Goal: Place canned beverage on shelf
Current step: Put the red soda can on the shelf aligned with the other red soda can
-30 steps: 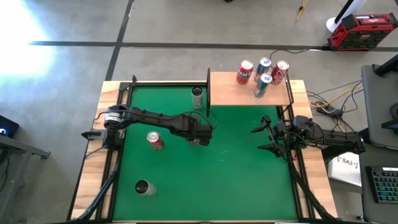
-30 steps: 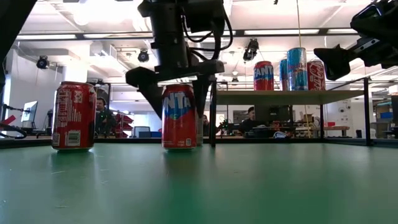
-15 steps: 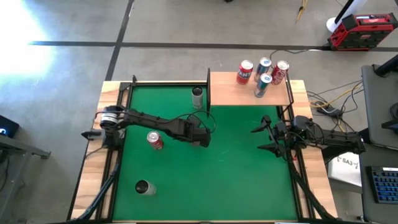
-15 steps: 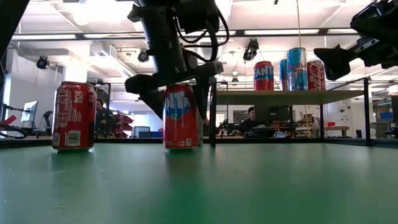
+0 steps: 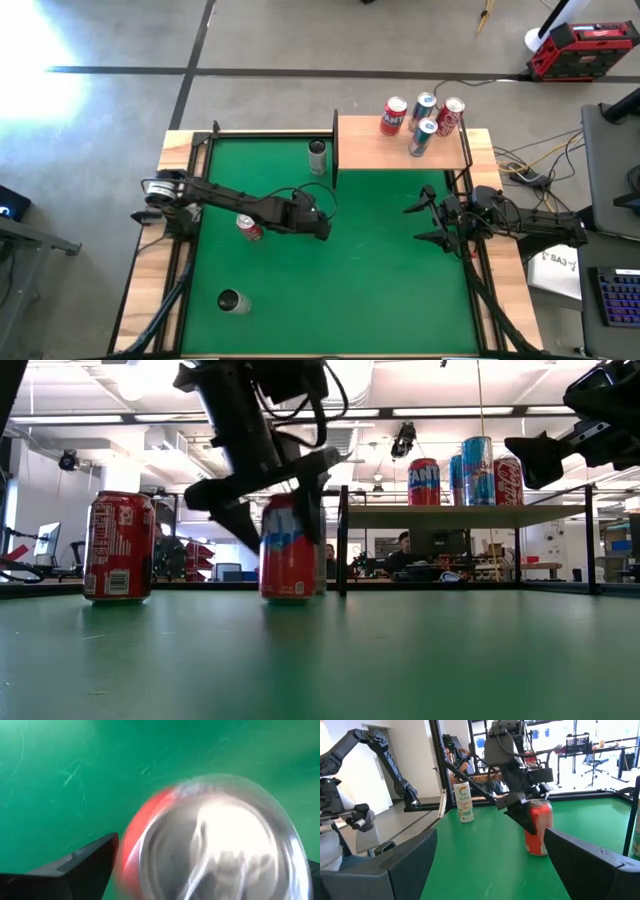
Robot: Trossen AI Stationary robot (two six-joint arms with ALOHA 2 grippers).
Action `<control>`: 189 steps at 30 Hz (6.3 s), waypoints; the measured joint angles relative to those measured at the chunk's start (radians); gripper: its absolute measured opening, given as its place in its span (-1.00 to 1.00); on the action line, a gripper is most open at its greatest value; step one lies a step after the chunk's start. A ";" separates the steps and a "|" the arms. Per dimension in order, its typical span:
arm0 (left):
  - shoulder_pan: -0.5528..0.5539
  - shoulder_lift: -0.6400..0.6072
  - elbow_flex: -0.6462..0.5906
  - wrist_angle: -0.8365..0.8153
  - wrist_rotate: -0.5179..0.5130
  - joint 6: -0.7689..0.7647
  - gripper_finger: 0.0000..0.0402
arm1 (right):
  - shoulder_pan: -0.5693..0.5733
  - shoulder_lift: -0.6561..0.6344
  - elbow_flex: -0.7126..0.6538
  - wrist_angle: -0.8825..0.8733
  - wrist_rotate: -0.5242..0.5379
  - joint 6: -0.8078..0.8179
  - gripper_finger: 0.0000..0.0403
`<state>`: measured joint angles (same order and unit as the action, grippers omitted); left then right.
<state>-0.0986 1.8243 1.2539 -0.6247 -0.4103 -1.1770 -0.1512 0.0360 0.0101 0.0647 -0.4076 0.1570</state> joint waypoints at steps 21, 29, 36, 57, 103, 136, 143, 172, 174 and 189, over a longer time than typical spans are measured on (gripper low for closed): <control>-0.061 0.031 -0.013 0.122 -0.145 0.093 0.86 | 0.000 0.000 0.000 0.000 0.000 0.000 0.78; -0.070 0.000 -0.063 0.181 -0.156 0.098 0.86 | 0.000 0.000 0.000 0.000 0.000 0.000 0.78; -0.108 -0.042 -0.158 0.313 -0.247 0.106 0.86 | 0.000 0.000 0.000 0.000 0.000 0.000 0.78; -0.114 -0.047 -0.279 0.607 -0.289 0.305 0.86 | 0.000 0.000 0.000 0.000 0.000 0.000 0.78; -0.059 0.014 0.145 0.269 -0.185 0.380 0.42 | 0.000 0.000 0.000 0.000 0.000 0.000 0.78; 0.146 0.459 1.101 -0.179 -0.110 0.689 0.42 | 0.000 0.000 0.000 0.000 0.000 0.000 0.78; 0.207 0.472 1.090 -0.015 -0.026 0.723 0.42 | 0.000 0.000 0.000 -0.001 0.016 0.000 0.78; 0.324 0.498 1.090 0.153 0.237 0.942 0.42 | 0.000 0.006 0.000 -0.001 0.017 0.000 0.78; 0.326 0.503 1.090 0.155 0.236 0.962 0.42 | 0.000 0.006 0.000 0.000 0.017 0.000 0.78; 0.342 0.513 1.090 0.165 0.237 1.008 0.42 | 0.000 0.006 0.000 0.000 0.017 0.000 0.78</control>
<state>0.2433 2.3375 2.3440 -0.4600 -0.1738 -0.1695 -0.1509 0.0425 0.0101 0.0643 -0.3904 0.1566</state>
